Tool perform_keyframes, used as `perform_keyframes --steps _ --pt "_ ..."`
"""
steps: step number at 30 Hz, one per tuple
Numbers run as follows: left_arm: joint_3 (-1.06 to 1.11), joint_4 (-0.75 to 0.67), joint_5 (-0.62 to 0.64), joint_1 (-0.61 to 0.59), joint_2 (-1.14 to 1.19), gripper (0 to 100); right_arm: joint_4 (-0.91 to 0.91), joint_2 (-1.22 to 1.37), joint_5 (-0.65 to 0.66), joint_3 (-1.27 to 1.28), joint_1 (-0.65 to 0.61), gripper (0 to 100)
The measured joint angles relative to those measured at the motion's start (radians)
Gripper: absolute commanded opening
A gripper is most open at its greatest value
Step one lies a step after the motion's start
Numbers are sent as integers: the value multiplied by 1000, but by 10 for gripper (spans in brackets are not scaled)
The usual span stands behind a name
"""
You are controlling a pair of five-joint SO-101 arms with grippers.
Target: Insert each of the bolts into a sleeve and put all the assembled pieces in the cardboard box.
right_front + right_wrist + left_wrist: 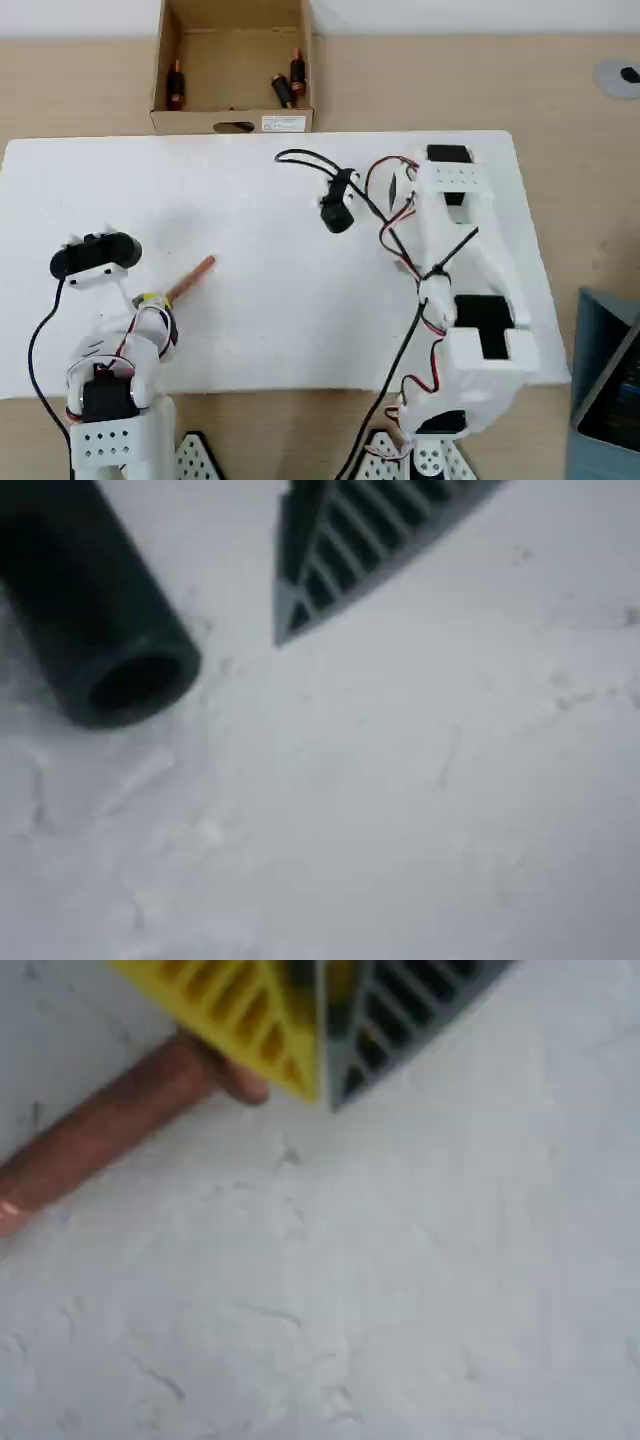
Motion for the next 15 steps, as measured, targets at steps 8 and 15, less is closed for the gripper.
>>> perform_keyframes --steps 8,15 --pt "0 0 0 0 0 3 -31 57 0 -14 2 97" --pt "0 0 0 0 0 3 -75 89 0 -21 17 91"
